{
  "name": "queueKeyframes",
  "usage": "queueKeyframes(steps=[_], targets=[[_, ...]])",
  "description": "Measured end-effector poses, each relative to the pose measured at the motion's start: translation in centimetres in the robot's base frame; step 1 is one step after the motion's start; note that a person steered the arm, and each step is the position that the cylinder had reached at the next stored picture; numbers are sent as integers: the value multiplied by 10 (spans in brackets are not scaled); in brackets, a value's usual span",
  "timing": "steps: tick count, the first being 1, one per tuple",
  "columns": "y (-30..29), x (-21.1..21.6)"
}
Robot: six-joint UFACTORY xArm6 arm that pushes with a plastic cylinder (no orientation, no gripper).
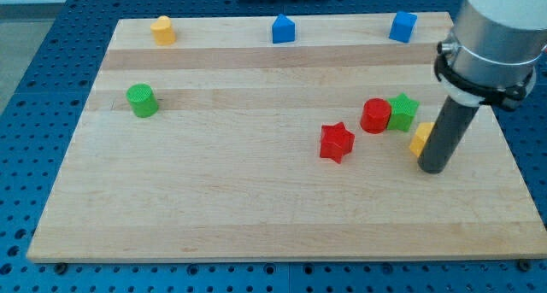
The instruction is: Move the yellow hexagon towards the green star
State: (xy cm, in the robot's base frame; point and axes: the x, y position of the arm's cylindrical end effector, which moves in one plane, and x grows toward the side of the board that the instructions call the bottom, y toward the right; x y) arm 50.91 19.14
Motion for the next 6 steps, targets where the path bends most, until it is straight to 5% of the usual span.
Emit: queueKeyframes(steps=[6], targets=[[-10, -24]])
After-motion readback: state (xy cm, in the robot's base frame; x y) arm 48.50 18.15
